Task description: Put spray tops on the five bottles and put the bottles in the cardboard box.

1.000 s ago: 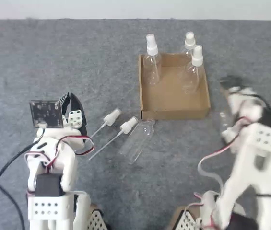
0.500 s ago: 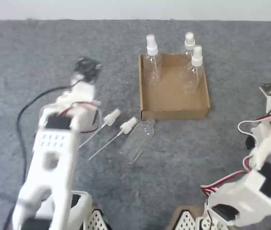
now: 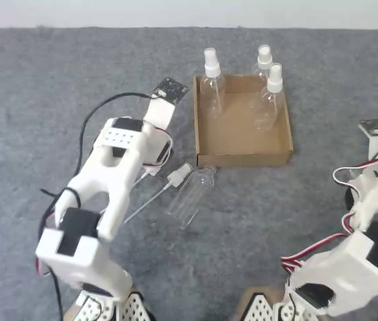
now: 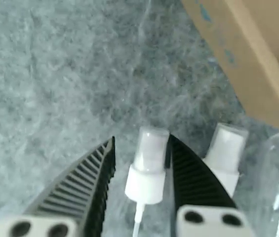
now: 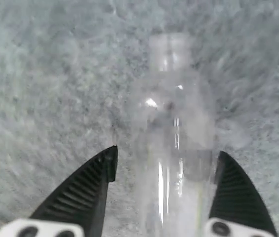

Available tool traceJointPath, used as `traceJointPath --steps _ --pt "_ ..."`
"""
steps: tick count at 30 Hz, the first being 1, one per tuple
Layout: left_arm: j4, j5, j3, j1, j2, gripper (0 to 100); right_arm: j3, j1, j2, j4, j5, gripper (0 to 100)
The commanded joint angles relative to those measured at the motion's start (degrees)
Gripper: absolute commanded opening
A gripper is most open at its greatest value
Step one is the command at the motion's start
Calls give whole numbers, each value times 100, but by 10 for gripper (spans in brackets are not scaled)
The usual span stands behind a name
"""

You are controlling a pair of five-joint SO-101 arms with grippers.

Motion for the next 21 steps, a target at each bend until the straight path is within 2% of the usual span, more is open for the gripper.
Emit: traceJointPath --steps 1,6,12,16,21 --pt "35 -70 -382 35 211 151 -70 4 -31 -57 308 269" --pt "35 -246 -409 -9 571 123 -26 -4 -31 -57 378 269" --pt "44 -220 -409 -18 387 15 -44 13 -84 -13 360 269" --pt "457 -141 -400 -26 -440 9 -70 13 -101 -4 378 270" --pt "1257 457 -356 -26 -2022 9 -158 4 -470 -4 369 272"
